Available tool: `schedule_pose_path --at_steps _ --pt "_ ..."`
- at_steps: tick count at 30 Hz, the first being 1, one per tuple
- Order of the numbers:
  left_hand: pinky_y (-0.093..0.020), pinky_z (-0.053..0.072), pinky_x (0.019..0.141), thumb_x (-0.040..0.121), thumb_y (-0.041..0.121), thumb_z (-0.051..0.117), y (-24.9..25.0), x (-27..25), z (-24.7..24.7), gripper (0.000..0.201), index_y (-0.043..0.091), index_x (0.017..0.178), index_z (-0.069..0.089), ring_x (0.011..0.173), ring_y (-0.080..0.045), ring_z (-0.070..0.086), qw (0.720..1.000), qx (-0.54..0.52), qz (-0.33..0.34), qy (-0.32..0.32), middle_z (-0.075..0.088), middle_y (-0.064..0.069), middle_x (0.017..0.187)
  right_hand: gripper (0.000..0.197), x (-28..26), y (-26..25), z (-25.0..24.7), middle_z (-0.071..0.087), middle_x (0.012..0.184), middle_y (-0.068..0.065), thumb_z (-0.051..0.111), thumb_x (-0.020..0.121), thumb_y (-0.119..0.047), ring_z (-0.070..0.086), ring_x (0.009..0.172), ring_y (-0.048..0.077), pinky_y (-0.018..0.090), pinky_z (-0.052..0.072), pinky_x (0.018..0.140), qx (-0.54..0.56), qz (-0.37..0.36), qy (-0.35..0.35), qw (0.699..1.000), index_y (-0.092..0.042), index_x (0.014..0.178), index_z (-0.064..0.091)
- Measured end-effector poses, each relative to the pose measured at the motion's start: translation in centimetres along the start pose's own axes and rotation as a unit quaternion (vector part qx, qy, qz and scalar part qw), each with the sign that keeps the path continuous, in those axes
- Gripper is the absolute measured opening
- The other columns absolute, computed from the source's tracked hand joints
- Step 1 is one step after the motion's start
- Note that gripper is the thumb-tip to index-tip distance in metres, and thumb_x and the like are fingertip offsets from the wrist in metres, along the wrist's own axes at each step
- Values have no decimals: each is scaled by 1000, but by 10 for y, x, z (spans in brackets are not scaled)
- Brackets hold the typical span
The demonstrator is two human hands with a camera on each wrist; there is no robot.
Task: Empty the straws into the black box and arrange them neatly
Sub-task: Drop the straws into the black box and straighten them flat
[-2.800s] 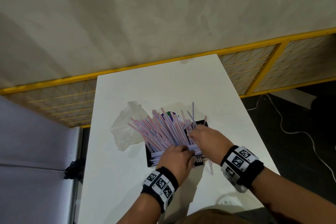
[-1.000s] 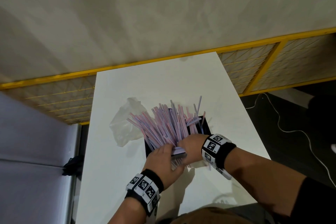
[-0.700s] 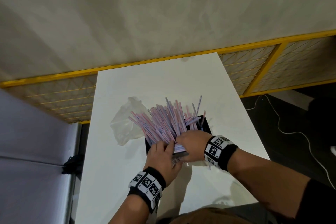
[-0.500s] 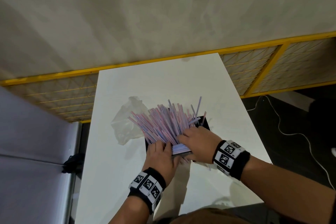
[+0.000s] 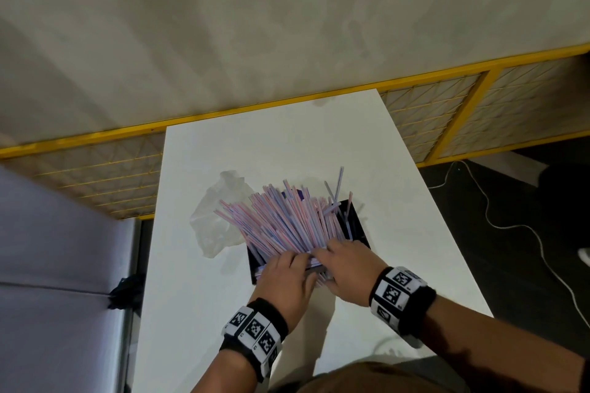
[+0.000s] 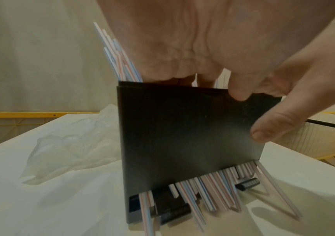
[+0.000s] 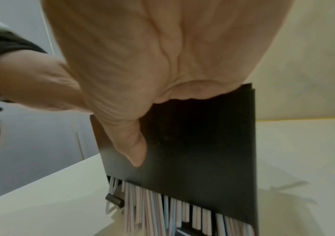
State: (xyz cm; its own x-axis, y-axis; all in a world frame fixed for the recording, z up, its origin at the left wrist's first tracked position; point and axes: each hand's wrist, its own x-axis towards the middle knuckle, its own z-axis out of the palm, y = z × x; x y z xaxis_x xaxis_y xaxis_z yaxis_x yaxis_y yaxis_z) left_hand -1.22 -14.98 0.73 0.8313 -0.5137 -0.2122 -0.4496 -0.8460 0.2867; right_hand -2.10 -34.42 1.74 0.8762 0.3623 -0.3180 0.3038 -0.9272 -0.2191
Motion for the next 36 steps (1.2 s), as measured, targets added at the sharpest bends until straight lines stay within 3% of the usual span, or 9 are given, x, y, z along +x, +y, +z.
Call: schedule_pose_path --at_steps 4,7,12,16,18,23,27,30,36 --pt "-34 31 115 110 42 26 -1 6 -1 50 22 155 36 132 -23 43 999 -38 8 -33 47 0 149 48 5 9 -10 56 119 4 57 92 -44 57 111 27 41 43 91 33 -6 -6 999 -24 136 52" --pt "-20 29 112 107 37 43 -1 9 -10 52 17 154 37 133 -18 45 987 -162 -4 -16 46 0 145 52 1 12 -19 54 118 1 60 89 -44 54 110 22 39 46 95 88 -15 24 996 -24 137 53" --pt "-19 38 105 99 32 60 -8 6 -26 37 20 135 60 120 -10 51 983 -178 3 46 53 6 130 34 -18 11 -36 58 108 -11 58 92 -42 55 97 9 26 46 88 133 -33 138 981 -28 123 63" --pt "-20 44 76 94 31 66 -12 -5 -37 17 29 108 75 85 -12 60 991 -103 6 89 58 10 93 18 -44 17 -24 59 86 -15 48 95 -49 54 82 5 25 48 73 229 21 94 969 -36 98 61" --pt "-22 40 67 91 29 69 -13 -10 -39 14 32 102 77 75 -14 58 993 -75 -5 92 53 11 82 29 -50 23 -6 67 95 -12 47 96 -51 60 87 6 33 53 81 267 66 23 961 -32 108 66" --pt "-18 34 69 103 29 54 -14 -17 -35 25 33 119 72 79 -9 48 995 -82 -26 48 43 12 93 35 -41 36 47 71 123 -2 55 100 -39 65 112 17 27 46 95 299 224 -34 927 -25 131 65" --pt "-11 31 75 107 24 49 -13 -16 -36 30 28 128 70 83 -6 44 992 -119 -37 32 43 10 99 28 -26 53 73 69 86 -7 60 98 -32 64 91 22 25 40 78 375 359 22 854 -17 123 62" --pt "-12 32 75 106 23 51 -13 -16 -37 29 25 127 70 83 -8 45 991 -129 -33 25 44 8 98 28 -11 58 82 67 83 -1 64 99 -32 61 80 22 28 42 73 463 358 57 809 -13 118 61" --pt "-10 31 76 105 22 53 -17 -14 -36 28 26 127 70 82 -7 44 990 -139 -24 13 44 9 97 26 3 64 88 68 76 5 67 96 -35 59 72 22 33 43 68 474 358 63 802 -12 85 73"
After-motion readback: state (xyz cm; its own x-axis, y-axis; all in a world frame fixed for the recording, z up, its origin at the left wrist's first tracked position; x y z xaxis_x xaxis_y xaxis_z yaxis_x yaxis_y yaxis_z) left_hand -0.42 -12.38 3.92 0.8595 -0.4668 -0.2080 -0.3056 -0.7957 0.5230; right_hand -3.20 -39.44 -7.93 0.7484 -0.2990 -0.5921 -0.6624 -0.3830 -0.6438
